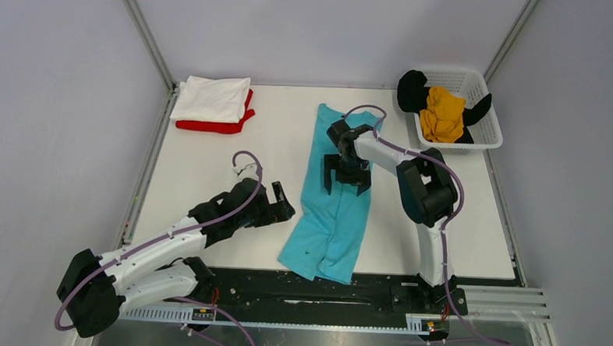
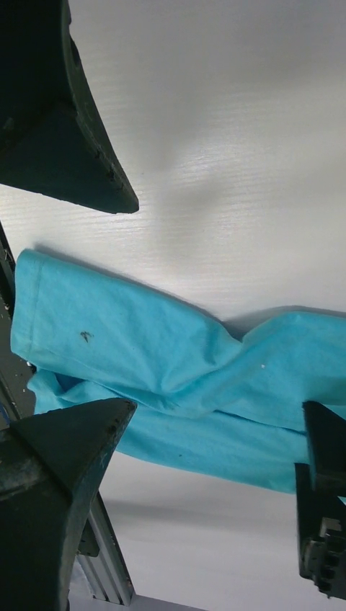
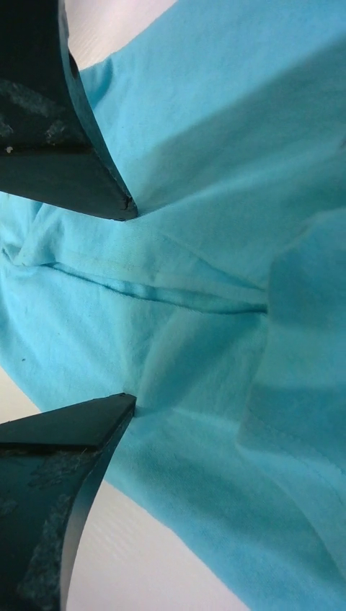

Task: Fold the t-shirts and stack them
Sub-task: Rotate the tshirt 90 degrees

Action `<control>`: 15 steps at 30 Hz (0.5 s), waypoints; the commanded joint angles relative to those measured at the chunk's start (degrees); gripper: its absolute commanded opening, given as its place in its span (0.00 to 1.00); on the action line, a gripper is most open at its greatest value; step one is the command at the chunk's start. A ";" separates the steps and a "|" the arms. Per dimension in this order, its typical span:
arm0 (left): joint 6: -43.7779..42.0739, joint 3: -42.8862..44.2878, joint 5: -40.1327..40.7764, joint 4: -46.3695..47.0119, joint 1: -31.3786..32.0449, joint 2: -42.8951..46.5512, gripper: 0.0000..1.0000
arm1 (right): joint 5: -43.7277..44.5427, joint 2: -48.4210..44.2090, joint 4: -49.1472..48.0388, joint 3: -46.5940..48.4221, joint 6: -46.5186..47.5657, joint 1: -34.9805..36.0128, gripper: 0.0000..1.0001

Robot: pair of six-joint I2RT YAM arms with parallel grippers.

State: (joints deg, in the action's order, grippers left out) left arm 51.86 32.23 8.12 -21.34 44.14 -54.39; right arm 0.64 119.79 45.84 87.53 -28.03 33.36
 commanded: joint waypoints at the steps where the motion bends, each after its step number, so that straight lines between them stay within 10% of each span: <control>1: -1.10 -0.32 0.09 3.53 -0.56 -1.26 0.99 | 3.44 4.85 1.75 6.67 2.68 -3.91 0.99; 15: -3.05 0.28 -12.46 10.64 -0.73 -10.40 0.99 | 2.02 10.12 9.97 24.78 9.12 -7.69 0.99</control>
State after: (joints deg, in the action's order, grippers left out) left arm 50.04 32.23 2.83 -16.53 43.57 -63.55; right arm 2.17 131.57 53.15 108.81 -21.69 25.67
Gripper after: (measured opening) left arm 0.989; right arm 0.993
